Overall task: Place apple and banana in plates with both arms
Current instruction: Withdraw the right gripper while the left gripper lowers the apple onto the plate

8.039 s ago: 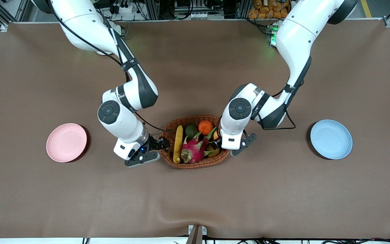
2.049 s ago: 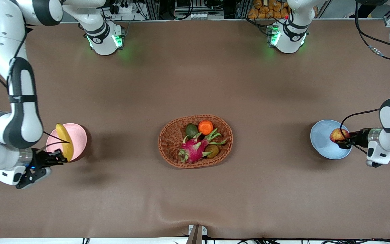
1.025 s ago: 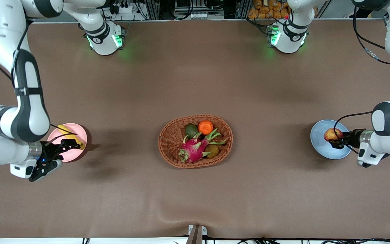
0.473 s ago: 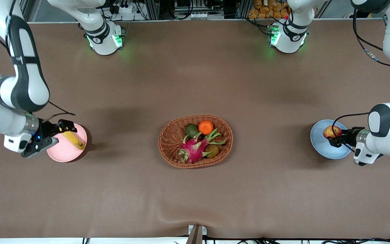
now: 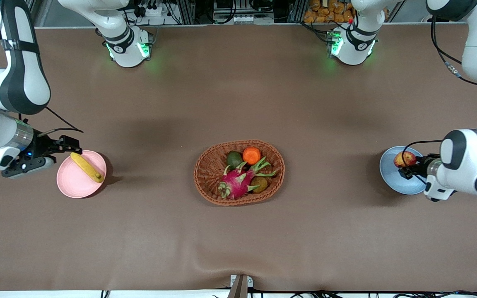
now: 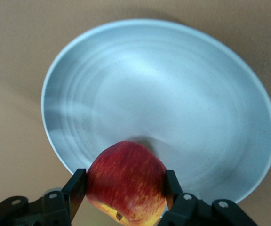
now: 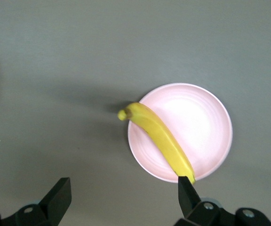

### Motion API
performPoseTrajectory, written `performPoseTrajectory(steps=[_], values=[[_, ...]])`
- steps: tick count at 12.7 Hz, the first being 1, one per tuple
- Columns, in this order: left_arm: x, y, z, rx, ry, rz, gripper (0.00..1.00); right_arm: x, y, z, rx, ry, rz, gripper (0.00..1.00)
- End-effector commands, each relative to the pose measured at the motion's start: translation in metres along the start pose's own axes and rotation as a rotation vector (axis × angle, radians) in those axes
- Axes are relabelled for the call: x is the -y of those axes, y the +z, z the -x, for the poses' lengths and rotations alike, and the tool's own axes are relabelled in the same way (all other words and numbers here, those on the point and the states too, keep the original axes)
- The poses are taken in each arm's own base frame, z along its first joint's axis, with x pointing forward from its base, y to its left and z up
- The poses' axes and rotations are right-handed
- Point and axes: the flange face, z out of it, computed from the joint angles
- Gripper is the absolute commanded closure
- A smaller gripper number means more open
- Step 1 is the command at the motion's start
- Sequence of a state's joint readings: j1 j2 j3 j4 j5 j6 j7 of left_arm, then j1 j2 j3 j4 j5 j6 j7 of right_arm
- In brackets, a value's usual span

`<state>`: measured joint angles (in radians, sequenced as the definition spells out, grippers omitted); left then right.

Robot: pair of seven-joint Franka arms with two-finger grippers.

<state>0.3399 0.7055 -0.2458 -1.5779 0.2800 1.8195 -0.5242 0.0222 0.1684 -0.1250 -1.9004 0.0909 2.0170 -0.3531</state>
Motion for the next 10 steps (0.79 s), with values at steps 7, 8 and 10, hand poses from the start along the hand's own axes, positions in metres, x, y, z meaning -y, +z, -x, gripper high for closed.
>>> performPoseTrajectory(steps=[7,8,10], values=[[0.011,0.006,-0.003,0.008,-0.013,-0.085,0.82,0.011,-0.106,0.033,0.031,0.263,0.027,0.00],[0.012,0.008,-0.004,0.012,-0.015,-0.086,0.27,0.008,-0.127,0.035,0.034,0.280,0.026,0.00],[0.012,0.009,-0.004,0.012,-0.015,-0.088,0.00,0.014,-0.156,0.037,0.047,0.342,0.024,0.00]])
